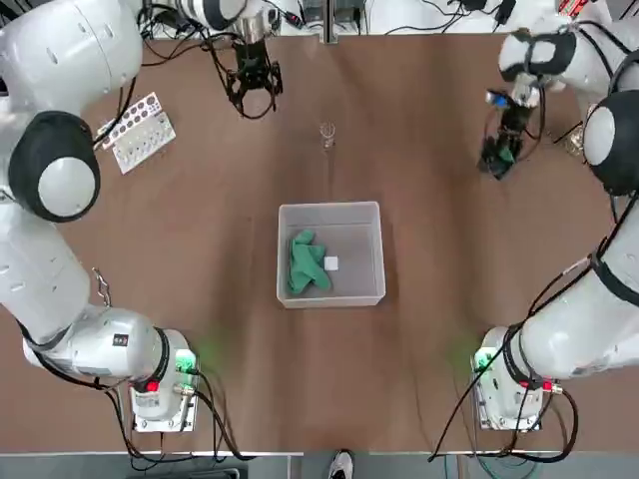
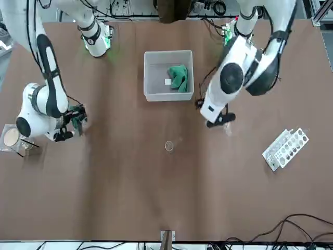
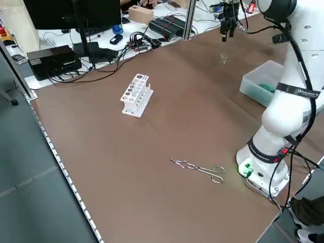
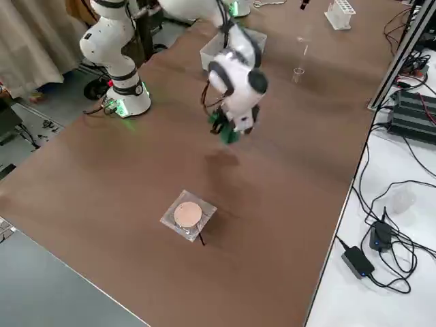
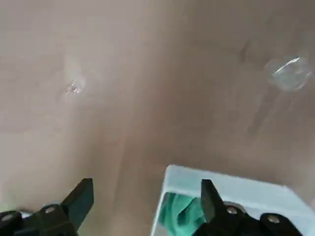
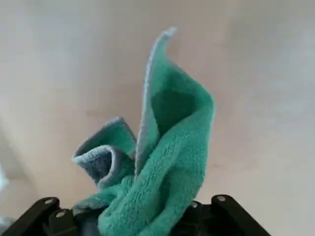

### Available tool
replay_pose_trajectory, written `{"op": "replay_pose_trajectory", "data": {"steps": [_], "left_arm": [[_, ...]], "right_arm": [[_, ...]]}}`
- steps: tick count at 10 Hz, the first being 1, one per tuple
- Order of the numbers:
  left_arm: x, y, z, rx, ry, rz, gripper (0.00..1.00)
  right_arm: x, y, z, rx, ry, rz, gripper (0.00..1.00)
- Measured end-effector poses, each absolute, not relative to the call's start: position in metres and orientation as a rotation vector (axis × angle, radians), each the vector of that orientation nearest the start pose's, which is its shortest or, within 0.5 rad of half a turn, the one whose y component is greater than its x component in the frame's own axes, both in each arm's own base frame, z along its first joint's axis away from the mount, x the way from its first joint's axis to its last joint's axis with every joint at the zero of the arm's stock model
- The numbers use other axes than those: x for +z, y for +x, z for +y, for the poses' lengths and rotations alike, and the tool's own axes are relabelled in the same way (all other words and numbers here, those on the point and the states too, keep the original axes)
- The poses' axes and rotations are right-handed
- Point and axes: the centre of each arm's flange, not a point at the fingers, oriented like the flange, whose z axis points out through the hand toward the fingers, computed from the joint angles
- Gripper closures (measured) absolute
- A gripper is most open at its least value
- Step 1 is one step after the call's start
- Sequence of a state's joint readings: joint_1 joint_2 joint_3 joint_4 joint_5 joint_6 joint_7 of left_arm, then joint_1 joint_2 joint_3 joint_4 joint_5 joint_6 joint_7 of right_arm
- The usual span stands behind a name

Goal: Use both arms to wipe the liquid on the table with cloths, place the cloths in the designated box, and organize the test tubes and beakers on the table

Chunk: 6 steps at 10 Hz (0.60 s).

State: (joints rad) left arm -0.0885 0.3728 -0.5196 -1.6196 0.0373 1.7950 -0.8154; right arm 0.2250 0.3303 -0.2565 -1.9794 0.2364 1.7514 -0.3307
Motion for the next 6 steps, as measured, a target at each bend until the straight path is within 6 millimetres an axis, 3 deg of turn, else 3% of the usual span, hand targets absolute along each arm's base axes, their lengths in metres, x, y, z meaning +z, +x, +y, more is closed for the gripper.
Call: {"op": "replay_pose_trajectory", "data": {"steps": [2,3,5,6], "left_arm": [[0.39,0.562,-0.351,0.224,-3.23,-0.379,0.04],[0.376,0.571,-0.359,0.173,-3.279,-0.433,0.04],[0.361,0.585,-0.368,0.07,-3.356,-0.564,0.04],[0.358,0.589,-0.372,0.041,-3.376,-0.61,0.05]], "right_arm": [[0.332,0.525,0.122,0.705,-2.744,-0.218,0.96],[0.346,0.51,0.181,0.71,-2.72,-0.185,0.96],[0.349,0.471,0.292,0.686,-2.727,-0.101,0.96],[0.347,0.439,0.353,0.643,-2.758,-0.035,0.96]]}}
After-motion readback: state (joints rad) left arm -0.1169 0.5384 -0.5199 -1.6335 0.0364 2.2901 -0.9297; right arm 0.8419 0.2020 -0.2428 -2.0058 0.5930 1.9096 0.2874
